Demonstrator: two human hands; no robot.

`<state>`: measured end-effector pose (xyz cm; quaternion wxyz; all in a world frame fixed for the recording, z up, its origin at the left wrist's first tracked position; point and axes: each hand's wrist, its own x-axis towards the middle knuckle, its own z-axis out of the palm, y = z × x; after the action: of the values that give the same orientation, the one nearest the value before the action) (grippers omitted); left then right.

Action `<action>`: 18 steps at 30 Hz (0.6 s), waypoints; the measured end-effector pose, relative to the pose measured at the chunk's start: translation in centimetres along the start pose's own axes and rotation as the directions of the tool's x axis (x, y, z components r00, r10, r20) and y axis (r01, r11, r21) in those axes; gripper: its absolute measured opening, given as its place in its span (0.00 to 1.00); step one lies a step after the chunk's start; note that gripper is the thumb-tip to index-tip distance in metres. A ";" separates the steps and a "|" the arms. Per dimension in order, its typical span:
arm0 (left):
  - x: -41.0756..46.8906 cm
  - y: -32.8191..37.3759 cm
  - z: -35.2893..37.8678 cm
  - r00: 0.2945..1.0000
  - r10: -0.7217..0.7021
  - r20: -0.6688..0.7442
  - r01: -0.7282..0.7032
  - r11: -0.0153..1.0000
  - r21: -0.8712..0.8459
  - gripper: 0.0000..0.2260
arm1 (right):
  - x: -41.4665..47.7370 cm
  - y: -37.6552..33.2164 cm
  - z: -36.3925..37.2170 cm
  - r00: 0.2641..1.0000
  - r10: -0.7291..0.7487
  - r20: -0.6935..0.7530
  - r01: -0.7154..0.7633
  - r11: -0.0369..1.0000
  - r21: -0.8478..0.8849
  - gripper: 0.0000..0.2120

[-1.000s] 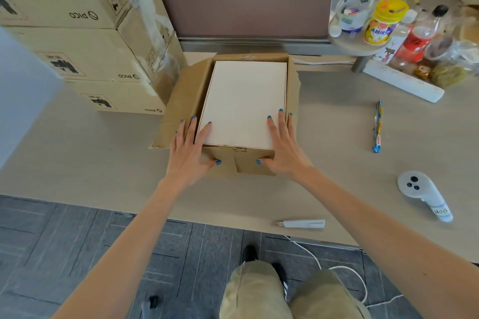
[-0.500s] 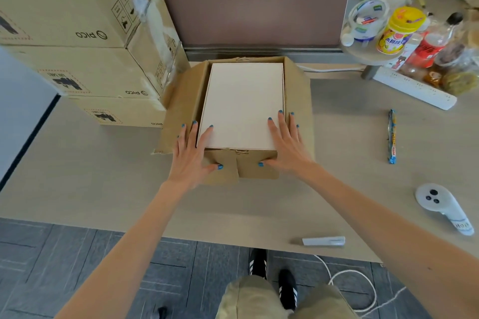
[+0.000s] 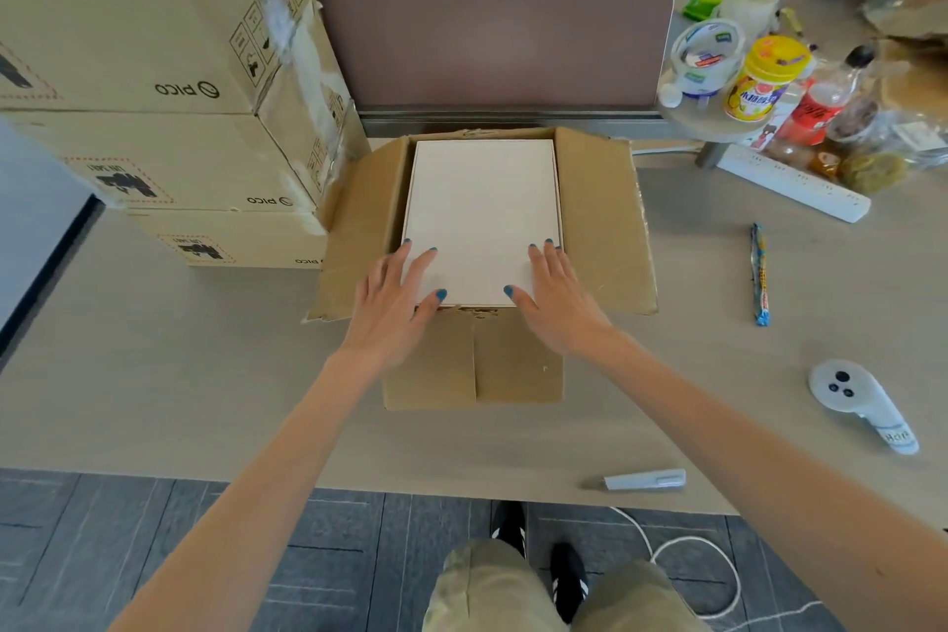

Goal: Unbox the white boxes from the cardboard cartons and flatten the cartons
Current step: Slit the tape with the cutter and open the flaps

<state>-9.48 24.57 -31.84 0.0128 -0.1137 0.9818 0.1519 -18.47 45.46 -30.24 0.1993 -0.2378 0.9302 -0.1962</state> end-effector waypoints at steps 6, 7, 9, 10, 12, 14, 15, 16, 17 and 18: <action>1.4 1.1 0.2 0.995 -0.081 0.052 0.079 0.996 0.051 0.25 | 1.4 -2.8 0.4 0.980 0.199 -0.030 -0.188 0.959 0.210 0.33; 1.5 1.2 0.2 0.994 -0.095 0.049 0.092 0.994 0.055 0.25 | 1.8 -3.2 0.1 0.971 0.236 -0.035 -0.218 0.937 0.273 0.33; 1.7 1.4 0.2 0.992 -0.125 0.030 0.124 0.991 0.052 0.25 | 2.6 -3.7 -0.6 0.951 0.308 -0.030 -0.274 0.883 0.381 0.32; 1.8 1.5 0.1 0.990 -0.140 0.018 0.139 0.989 0.045 0.24 | 2.9 -3.9 -1.1 0.939 0.344 -0.021 -0.303 0.854 0.423 0.30; 2.0 1.6 -0.1 0.987 -0.161 -0.006 0.161 0.987 0.020 0.23 | 3.5 -4.0 -1.7 0.910 0.415 -0.006 -0.357 0.791 0.497 0.28; 2.3 1.7 -0.3 0.983 -0.181 -0.015 0.181 0.983 -0.002 0.22 | 4.1 -4.1 -2.1 0.883 0.469 0.007 -0.395 0.736 0.549 0.26; 2.5 1.7 -0.5 0.982 -0.190 -0.013 0.190 0.982 -0.009 0.22 | 4.3 -4.1 -2.3 0.874 0.487 0.008 -0.404 0.717 0.568 0.25; 2.6 1.7 -0.6 0.981 -0.195 -0.012 0.195 0.981 -0.011 0.22 | 4.5 -4.1 -2.5 0.866 0.500 0.008 -0.413 0.706 0.576 0.25; 2.7 1.8 -0.7 0.981 -0.196 -0.010 0.196 0.981 -0.002 0.22 | 4.7 -4.0 -2.6 0.860 0.510 0.005 -0.419 0.700 0.578 0.25; 2.9 1.9 -0.8 0.981 -0.196 -0.005 0.196 0.980 0.012 0.22 | 4.8 -4.0 -2.8 0.856 0.517 0.007 -0.427 0.698 0.575 0.26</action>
<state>-12.70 25.45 -30.66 0.0266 -0.2102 0.9667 0.1433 -22.20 40.53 -27.37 0.2305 0.0941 0.8734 -0.4186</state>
